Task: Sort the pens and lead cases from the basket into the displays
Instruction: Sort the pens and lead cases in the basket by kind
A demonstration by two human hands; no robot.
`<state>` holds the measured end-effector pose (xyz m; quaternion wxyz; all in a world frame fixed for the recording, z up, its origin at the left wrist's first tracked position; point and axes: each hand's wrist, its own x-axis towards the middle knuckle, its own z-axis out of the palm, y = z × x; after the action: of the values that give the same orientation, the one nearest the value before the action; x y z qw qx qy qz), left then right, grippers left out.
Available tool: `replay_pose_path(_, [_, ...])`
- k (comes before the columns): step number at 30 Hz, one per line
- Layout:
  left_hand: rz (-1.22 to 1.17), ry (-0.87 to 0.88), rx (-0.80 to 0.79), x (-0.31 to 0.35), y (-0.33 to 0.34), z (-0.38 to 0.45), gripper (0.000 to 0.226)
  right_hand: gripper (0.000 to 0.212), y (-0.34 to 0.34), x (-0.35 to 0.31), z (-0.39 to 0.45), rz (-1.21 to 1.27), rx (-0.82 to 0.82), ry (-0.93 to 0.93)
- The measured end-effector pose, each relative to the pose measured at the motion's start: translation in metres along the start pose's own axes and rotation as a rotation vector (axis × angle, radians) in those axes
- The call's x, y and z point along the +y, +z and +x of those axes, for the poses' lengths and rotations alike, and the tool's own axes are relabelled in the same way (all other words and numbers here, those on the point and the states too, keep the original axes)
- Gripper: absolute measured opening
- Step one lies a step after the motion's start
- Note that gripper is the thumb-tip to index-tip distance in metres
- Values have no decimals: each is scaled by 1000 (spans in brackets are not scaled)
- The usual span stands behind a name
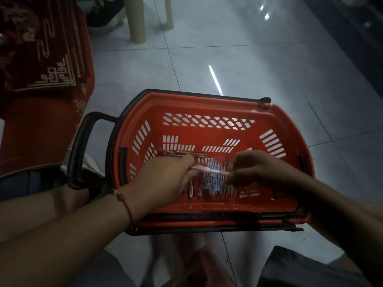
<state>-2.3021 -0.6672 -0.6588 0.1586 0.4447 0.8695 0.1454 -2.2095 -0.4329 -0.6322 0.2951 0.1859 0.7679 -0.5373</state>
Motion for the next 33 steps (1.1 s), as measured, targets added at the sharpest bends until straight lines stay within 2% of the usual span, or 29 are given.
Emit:
replay_pose_path(3, [-44, 12, 0, 3, -6, 2, 11, 15, 6, -3, 2, -560, -84, -48])
replay_pose_path(5, [-73, -11, 29, 3, -9, 5, 12, 14, 7, 0, 9, -683, -52, -46])
replay_pose_path(8, [-54, -38, 52, -4, -7, 8, 16, 10, -10, 21, 27, -627, 65, 76])
replay_pose_path(11, [50, -58, 31, -14, 6, 7, 47, 5, -25, 58, 54, -416, 187, 264])
replay_pose_path(13, [101, -76, -14, -16, 14, 5, 60, 11, -26, 81, 74, -298, 258, 405])
replay_pose_path(16, [148, -72, -71, -17, 26, -1, 68, 10, -20, 107, 103, -173, 303, 619])
replay_pose_path(18, [173, -64, -108, -17, 31, -3, 69, 13, -14, 122, 116, -213, 302, 729])
replay_pose_path(21, [201, -69, -167, -19, 37, -2, 71, 17, -10, 148, 134, -278, 280, 716])
replay_pose_path(24, [226, -79, -174, -20, 38, 0, 72, 43, 0, 157, 149, -421, 188, 776])
replay_pose_path(25, [234, -81, -182, -20, 38, 0, 72, 44, 3, 162, 154, -614, 125, 763])
replay_pose_path(26, [237, -82, -196, -21, 38, 1, 72, 43, 5, 161, 158, -677, 110, 775])
replay_pose_path(29, [226, -90, -232, -25, 41, -2, 72, 33, 7, 168, 169, -467, 226, 645])
replay_pose_path(31, [214, -109, -253, -28, 43, -5, 74, 20, 18, 161, 178, -471, 207, 543])
replay_pose_path(33, [202, -126, -272, -30, 46, -8, 75, 19, 36, 153, 190, -464, 194, 499])
